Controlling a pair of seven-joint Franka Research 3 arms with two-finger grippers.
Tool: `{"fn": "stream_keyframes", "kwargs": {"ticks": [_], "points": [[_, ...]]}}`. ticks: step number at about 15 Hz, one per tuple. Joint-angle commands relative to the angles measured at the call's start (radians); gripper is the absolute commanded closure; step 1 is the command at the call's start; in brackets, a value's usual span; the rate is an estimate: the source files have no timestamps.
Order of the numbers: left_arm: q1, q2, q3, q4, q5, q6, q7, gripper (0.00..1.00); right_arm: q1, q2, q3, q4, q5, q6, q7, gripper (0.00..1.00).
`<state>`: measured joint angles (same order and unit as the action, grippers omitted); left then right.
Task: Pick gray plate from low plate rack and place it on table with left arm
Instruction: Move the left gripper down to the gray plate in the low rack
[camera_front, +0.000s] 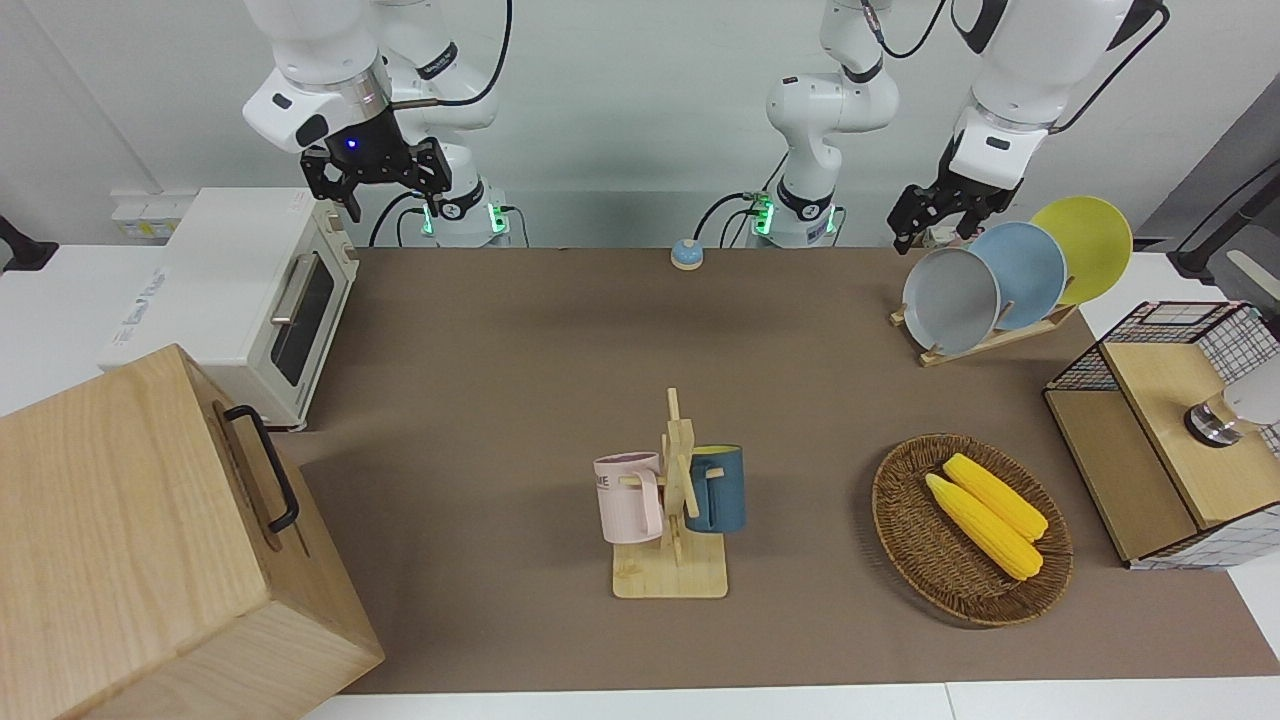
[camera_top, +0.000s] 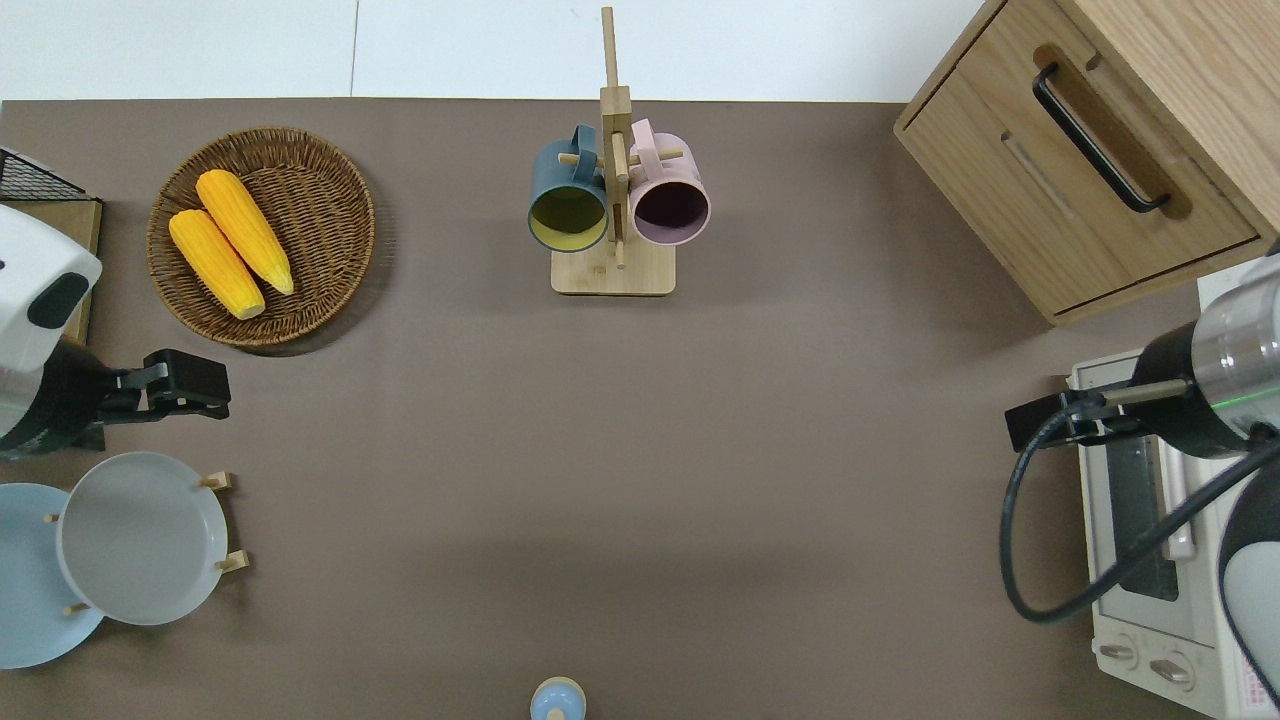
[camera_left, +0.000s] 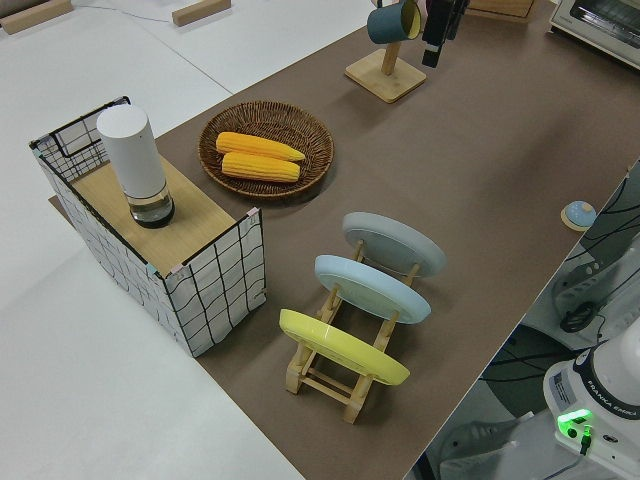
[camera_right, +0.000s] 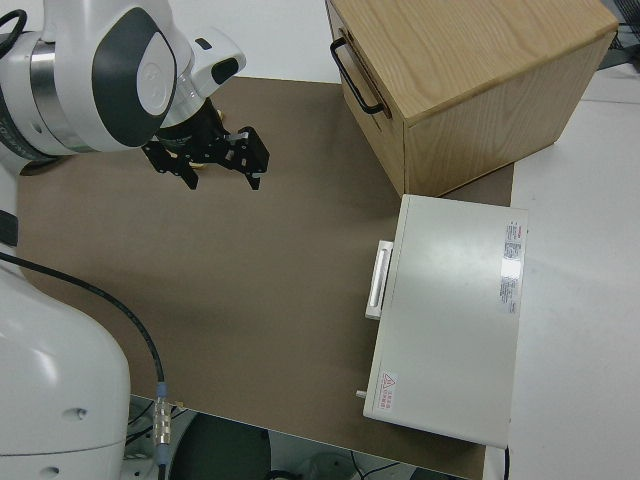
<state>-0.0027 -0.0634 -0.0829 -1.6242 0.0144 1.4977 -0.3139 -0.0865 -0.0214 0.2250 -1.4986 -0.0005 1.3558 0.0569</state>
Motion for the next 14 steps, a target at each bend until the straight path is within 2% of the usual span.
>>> {"fn": "stream_keyframes", "kwargs": {"ticks": [1, 10, 12, 14], "points": [[0.01, 0.013, 0.052, 0.052, -0.086, -0.014, -0.001, 0.01, -0.015, -0.005, 0.007, 0.006, 0.004, -0.015, -0.003, 0.011], [0.003, 0.013, 0.051, 0.049, -0.08, -0.022, -0.008, 0.01, -0.015, -0.005, 0.007, 0.006, 0.004, -0.015, -0.003, 0.013], [0.001, 0.016, 0.049, 0.043, -0.048, -0.024, -0.004, 0.01, -0.015, -0.005, 0.007, 0.006, 0.004, -0.015, -0.003, 0.011], [-0.005, 0.014, 0.038, 0.02, 0.028, -0.024, 0.002, 0.01, -0.015, -0.005, 0.007, 0.006, 0.004, -0.015, -0.003, 0.013]]}}
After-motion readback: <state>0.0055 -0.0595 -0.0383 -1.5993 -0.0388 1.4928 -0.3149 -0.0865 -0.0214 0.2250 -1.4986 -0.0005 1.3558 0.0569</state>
